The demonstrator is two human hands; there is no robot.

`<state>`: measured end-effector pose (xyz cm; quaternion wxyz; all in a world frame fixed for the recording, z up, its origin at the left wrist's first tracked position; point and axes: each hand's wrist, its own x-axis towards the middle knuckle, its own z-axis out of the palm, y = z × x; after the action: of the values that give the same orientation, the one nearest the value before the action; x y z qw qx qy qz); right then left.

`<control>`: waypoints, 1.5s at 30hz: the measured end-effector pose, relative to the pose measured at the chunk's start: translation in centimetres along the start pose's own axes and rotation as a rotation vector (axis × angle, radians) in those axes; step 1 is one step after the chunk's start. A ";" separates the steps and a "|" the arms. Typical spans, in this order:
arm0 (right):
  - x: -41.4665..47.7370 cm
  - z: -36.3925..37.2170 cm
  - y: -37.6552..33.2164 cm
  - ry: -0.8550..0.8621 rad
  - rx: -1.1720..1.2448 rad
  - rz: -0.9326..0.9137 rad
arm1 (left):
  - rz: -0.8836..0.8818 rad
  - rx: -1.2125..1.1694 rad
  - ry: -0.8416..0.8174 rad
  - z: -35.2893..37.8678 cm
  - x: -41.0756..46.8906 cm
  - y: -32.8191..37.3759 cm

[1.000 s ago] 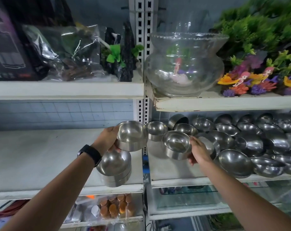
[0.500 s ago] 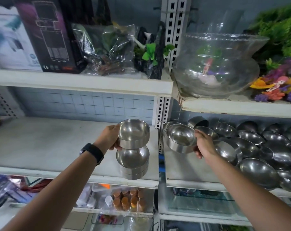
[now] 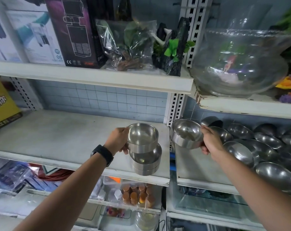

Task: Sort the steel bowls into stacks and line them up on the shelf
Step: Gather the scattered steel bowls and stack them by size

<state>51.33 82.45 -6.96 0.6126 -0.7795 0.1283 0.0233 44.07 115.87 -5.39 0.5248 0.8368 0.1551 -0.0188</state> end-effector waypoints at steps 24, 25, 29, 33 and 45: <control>-3.2 4.1 -3.6 -0.122 -0.092 -0.075 | 0.057 0.179 0.047 2.3 -1.1 -1.2; -3.4 4.4 -3.7 -0.135 -0.099 -0.076 | 0.058 0.184 0.042 2.3 -1.1 -1.3; -4.2 5.9 -4.0 -0.179 -0.148 -0.094 | 0.061 0.223 0.024 2.0 -0.6 -1.6; -5.1 7.1 -4.4 -0.204 -0.162 -0.098 | 0.047 0.215 -0.013 2.1 -0.3 -2.0; -6.5 9.6 -5.1 -0.254 -0.273 -0.149 | 0.080 0.086 0.008 2.8 -1.0 -2.8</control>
<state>47.37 93.93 -3.21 0.5126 -0.8534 -0.0125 0.0934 42.70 114.29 -8.85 0.4880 0.8641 0.1229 -0.0010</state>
